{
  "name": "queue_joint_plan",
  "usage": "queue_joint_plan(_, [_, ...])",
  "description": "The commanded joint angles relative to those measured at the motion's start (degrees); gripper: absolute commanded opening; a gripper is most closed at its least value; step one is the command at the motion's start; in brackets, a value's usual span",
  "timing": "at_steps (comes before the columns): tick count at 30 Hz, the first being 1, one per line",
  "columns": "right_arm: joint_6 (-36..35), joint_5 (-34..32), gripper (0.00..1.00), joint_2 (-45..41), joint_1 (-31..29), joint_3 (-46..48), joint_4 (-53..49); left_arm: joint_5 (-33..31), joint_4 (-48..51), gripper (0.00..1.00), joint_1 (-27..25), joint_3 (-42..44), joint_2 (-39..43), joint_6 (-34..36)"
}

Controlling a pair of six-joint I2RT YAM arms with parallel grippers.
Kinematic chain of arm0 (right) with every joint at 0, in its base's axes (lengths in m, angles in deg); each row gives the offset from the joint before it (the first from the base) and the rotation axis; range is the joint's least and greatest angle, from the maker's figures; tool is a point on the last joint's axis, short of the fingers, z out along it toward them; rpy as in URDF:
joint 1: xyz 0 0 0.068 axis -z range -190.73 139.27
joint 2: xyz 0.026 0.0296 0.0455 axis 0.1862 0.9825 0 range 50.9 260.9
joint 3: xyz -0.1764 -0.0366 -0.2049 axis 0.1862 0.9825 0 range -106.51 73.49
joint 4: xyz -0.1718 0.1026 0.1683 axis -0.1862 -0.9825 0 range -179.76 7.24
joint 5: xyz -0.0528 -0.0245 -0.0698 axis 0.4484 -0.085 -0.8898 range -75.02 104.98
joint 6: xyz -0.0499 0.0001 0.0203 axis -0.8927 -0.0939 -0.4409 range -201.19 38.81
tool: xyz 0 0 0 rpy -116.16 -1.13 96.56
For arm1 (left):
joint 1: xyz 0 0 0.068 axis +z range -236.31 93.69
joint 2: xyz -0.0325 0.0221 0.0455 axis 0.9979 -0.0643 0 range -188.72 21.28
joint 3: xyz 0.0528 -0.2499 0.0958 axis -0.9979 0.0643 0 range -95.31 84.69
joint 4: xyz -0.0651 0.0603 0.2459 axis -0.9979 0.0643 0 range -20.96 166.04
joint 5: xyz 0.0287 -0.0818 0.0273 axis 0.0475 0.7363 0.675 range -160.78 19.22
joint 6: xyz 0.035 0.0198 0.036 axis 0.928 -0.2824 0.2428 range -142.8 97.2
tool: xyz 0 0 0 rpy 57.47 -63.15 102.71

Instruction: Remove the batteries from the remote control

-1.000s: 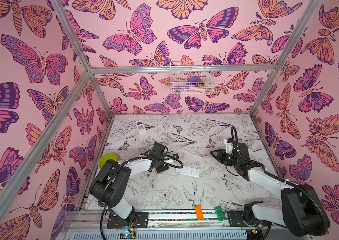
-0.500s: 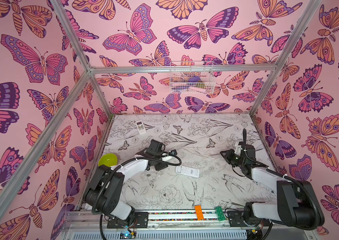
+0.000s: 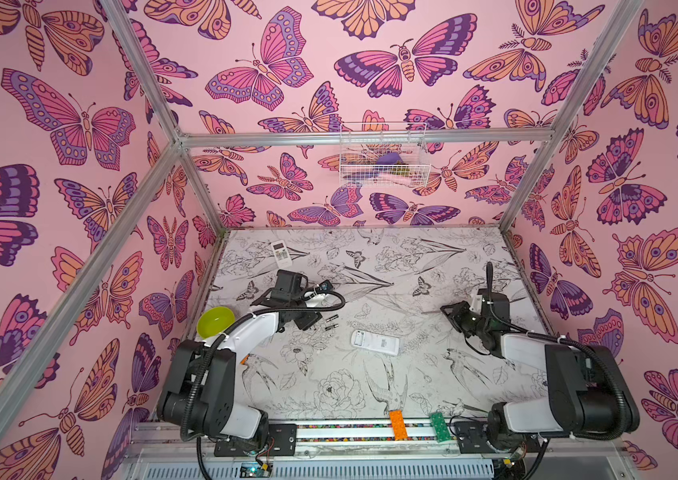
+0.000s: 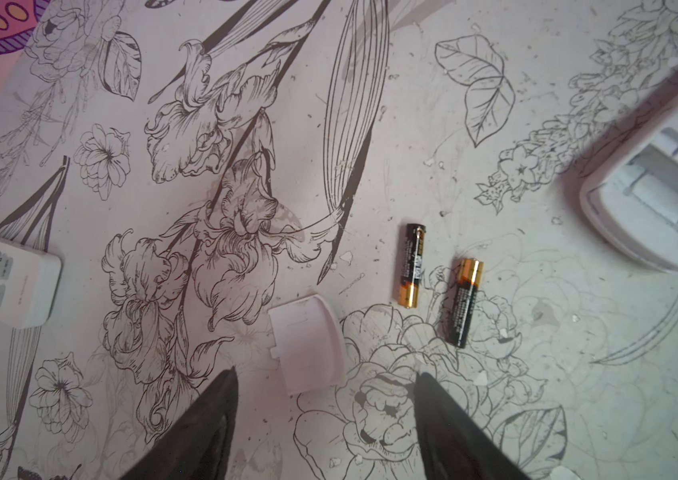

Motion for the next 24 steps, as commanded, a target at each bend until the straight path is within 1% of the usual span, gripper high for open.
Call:
queue_joint_plan(1, [-1.94,0.52,0.3,0.82,1.19,0.89,-0.74,2.32,1.73,0.69,0.81,-0.53,0.93,-1.16])
queue_joint_plan(5, [-1.92,2.03,0.33,1.03,2.95,1.46,-1.16,2.12,2.08,0.68,1.88,-1.03,0.7,-1.81])
queue_joint_plan(9, [-5.2,1.49,0.37,0.71,3.85,1.21,-4.45,2.81,1.65,0.69,2.02,-0.61,0.79,-1.38])
queue_joint_plan(13, [-6.27,2.26,0.41,-0.06,5.64,2.16,-6.02,2.54,2.06,0.69,2.66,-0.93,0.58,-1.79])
queue_joint_plan(15, [-8.44,1.33,0.44,-0.15,5.85,1.68,-8.69,3.2,1.81,0.7,2.67,-0.7,0.6,-1.66])
queue_joint_plan(19, [-10.22,1.95,0.54,-0.57,6.54,0.53,-13.42,2.68,2.16,0.71,2.93,-1.05,0.29,-2.05])
queue_joint_plan(22, [-12.43,0.46,0.61,-2.0,6.56,0.15,-17.0,3.98,1.77,0.7,2.9,-0.79,0.19,-1.74])
queue_joint_plan(24, [-14.35,-1.18,0.63,-3.11,6.6,-1.37,-22.52,3.97,2.03,0.7,2.94,-0.87,0.5,-2.27])
